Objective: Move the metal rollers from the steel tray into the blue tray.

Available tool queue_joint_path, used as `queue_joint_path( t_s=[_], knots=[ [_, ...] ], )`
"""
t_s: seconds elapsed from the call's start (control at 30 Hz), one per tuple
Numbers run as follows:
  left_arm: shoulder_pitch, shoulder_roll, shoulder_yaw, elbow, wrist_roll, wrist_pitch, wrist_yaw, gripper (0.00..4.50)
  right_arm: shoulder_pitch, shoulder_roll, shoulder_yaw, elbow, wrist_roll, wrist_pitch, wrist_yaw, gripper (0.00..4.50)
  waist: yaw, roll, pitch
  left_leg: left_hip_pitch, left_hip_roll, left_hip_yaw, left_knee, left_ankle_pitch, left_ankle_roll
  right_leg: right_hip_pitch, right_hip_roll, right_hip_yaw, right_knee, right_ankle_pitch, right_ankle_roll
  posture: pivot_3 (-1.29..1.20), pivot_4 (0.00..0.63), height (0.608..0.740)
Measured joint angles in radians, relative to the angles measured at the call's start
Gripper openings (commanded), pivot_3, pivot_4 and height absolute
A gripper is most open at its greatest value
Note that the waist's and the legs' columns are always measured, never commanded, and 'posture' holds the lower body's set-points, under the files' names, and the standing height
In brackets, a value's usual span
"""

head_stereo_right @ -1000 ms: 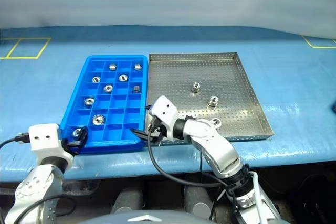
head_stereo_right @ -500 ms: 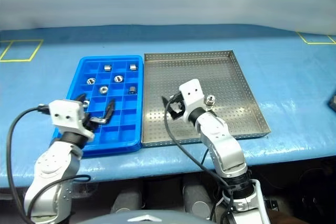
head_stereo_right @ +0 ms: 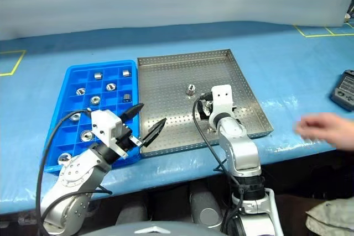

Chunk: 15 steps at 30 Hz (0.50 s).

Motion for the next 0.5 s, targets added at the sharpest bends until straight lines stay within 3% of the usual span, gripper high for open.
queue_joint_path(
  t_s=[0.5],
  knots=[
    [0.036,0.086,-0.021,0.0,-0.056,0.047,-0.01,4.48,-0.037,0.016,-0.018,0.12,-0.006,-0.042,-0.008,4.5,-0.001,0.002,0.001,0.0,0.0,0.0,-0.001,0.0,0.0,-0.001,0.0,0.0,-0.001,0.0,0.0,-0.04,0.15,0.74]
  ],
)
